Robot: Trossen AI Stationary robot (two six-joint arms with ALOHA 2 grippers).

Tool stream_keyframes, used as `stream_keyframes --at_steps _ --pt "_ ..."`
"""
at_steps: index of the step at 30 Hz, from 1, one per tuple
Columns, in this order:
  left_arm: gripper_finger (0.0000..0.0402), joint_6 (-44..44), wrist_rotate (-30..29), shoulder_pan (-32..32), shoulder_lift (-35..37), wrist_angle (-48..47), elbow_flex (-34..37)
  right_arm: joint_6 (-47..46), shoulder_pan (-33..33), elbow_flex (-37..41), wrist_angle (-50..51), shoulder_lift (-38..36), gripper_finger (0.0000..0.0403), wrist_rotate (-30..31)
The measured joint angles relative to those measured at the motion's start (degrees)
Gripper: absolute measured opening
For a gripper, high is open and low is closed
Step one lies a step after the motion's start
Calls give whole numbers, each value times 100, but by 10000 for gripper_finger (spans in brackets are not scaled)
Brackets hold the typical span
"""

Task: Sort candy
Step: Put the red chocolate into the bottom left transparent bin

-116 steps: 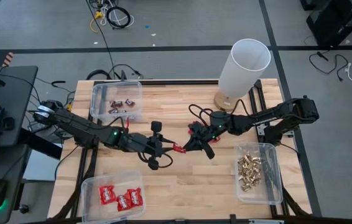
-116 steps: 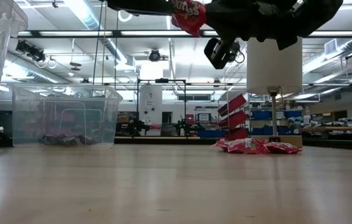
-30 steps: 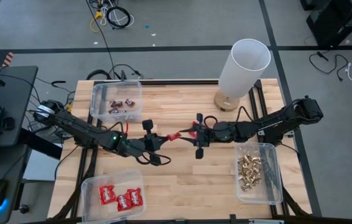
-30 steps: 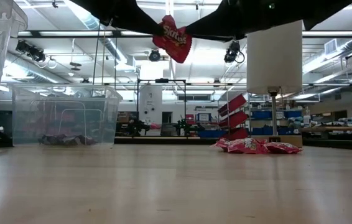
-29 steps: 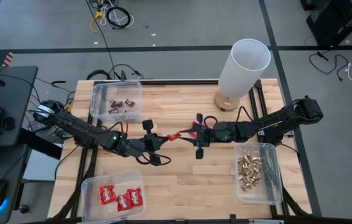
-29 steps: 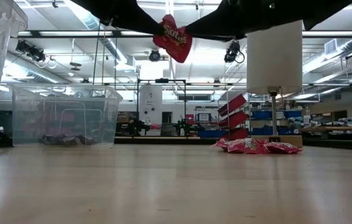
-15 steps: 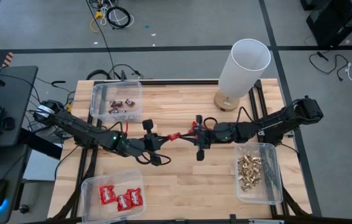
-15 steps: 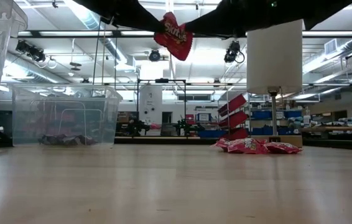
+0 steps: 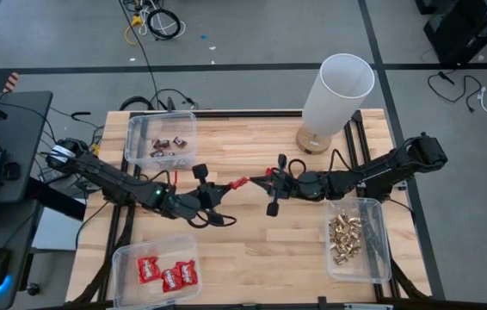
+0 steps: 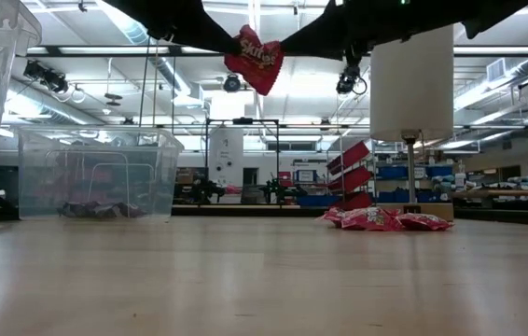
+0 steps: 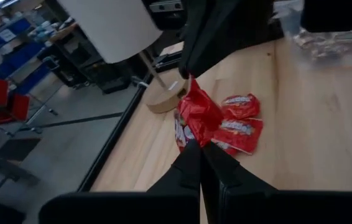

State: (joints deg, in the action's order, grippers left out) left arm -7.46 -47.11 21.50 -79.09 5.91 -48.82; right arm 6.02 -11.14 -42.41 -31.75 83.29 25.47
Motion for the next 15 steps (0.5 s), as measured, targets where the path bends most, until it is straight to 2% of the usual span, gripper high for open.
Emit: stream_keyframes --at_steps 5,11,15 --pt "0 178 -669 118 52 -384 0 103 -39 0 -73 0 0 38" --pt "0 62 -619 264 79 -597 -2 607 -85 0 -192 -1 2 -294" --pt "0 -5 -531 292 81 -672 -2 721 -43 2 -111 -4 34 -506"
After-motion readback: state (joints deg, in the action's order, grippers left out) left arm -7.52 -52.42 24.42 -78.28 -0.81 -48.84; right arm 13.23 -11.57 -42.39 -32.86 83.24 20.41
